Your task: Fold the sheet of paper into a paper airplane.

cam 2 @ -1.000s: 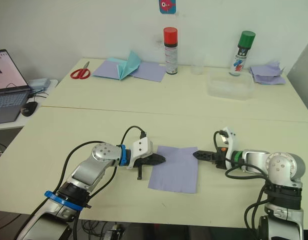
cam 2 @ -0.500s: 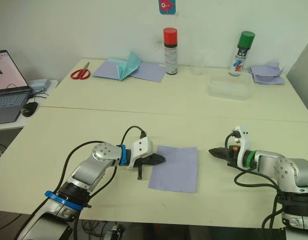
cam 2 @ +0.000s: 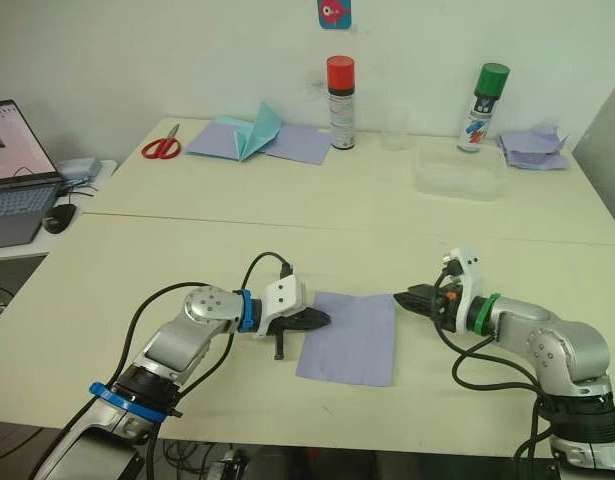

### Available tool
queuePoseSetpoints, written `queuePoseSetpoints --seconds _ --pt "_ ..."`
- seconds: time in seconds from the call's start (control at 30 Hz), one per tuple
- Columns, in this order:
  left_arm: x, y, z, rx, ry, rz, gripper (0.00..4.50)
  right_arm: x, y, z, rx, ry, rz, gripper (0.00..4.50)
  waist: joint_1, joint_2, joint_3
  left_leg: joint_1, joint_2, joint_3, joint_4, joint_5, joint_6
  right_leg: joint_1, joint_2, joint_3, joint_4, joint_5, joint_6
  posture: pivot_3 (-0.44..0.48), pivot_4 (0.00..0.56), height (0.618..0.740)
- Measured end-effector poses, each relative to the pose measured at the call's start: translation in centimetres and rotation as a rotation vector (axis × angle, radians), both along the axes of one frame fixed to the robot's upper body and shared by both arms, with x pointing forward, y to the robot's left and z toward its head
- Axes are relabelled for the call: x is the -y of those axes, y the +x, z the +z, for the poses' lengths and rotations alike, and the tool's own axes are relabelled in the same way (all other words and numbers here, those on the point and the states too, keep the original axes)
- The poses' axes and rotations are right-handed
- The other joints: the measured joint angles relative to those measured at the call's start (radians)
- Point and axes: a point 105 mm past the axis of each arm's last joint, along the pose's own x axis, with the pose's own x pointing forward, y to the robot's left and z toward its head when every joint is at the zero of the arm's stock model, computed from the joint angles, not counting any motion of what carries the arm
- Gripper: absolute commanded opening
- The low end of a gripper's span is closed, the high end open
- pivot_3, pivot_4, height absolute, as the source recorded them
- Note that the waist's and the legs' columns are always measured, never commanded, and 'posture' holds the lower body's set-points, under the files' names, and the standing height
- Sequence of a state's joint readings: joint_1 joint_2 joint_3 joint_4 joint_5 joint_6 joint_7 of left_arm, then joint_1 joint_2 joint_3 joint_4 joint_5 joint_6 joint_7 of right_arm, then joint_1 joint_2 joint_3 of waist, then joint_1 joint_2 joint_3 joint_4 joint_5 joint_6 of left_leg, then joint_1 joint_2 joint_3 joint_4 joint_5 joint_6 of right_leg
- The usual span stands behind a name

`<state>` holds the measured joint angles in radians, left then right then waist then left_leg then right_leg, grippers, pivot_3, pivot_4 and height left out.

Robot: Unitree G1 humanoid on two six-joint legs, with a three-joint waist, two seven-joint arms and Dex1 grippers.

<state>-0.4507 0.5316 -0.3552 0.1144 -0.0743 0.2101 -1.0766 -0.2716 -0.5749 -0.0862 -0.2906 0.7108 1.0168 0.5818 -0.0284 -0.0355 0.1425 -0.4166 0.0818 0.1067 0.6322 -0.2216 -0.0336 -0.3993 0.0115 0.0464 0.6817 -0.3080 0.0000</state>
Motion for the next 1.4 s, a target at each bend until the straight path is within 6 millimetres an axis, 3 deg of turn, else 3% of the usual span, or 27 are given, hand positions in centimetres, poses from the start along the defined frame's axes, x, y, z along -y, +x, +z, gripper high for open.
queuePoseSetpoints --seconds 0.13,0.67,0.77,0.87,0.97,1.07,1.17,1.4 --pt "0.0 -0.1 0.0 0.002 -0.002 0.004 0.00 -1.0 -0.1 -1.6 0.004 -0.044 0.000 2.83 0.000 0.000 0.000 0.000 0.000 0.000 0.000 0.000 0.000 0.000 0.000 0.001 0.000 0.000 0.000 0.000 0.150 0.740" --pt "0.3 0.0 -0.1 -0.001 -0.004 0.003 0.00 -2.7 0.5 -1.8 0.050 -0.044 -0.004 2.83 0.000 0.000 0.000 0.000 -0.001 -0.011 0.002 0.000 0.000 0.008 0.002 0.000 -0.001 0.000 0.000 0.000 0.150 0.740" --pt "0.4 0.0 -0.1 -0.002 -0.004 0.003 0.00 -2.9 1.1 -1.0 0.120 -0.021 -0.034 2.83 0.000 0.000 0.000 0.000 -0.002 -0.013 0.003 0.000 0.000 0.009 0.003 0.000 -0.001 0.000 0.000 0.000 0.150 0.740" --pt "0.4 0.0 -0.1 -0.003 -0.005 0.001 0.00 -3.0 1.6 1.2 0.325 -0.052 0.006 2.83 0.000 0.001 0.000 0.000 -0.003 -0.014 0.004 0.000 0.000 0.010 0.003 0.000 -0.001 -0.003 0.005 0.000 0.150 0.740" --pt "0.4 0.0 -0.2 -0.004 -0.003 0.001 0.00 -4.7 0.5 2.6 0.416 -0.037 0.126 2.24 0.000 0.001 0.000 0.000 -0.002 -0.016 0.004 0.000 0.000 0.011 0.004 0.000 -0.001 -0.003 0.005 0.000 0.150 0.740" --pt "0.5 -0.1 -0.2 -0.004 -0.004 0.000 0.00 -6.1 -0.6 0.4 0.347 -0.052 0.210 1.17 0.001 0.001 0.000 0.000 -0.002 -0.018 0.004 0.000 0.000 0.012 0.004 0.000 0.000 -0.003 0.004 0.000 0.150 0.740" --pt "0.5 0.0 -0.2 -0.003 -0.002 0.000 0.00 -6.2 -0.4 -1.8 0.286 -0.110 0.218 0.10 0.001 0.001 0.000 0.000 -0.002 -0.018 0.006 0.000 0.000 0.012 0.004 0.000 0.000 -0.003 0.003 0.000 0.150 0.740" --pt "0.6 0.1 -0.3 -0.003 0.002 -0.003 0.00 -5.2 0.1 -4.9 0.233 -0.245 0.200 0.03 0.002 0.001 0.000 0.000 -0.002 -0.019 0.009 0.000 0.000 0.013 0.004 0.000 0.000 -0.003 0.003 0.000 0.150 0.740"
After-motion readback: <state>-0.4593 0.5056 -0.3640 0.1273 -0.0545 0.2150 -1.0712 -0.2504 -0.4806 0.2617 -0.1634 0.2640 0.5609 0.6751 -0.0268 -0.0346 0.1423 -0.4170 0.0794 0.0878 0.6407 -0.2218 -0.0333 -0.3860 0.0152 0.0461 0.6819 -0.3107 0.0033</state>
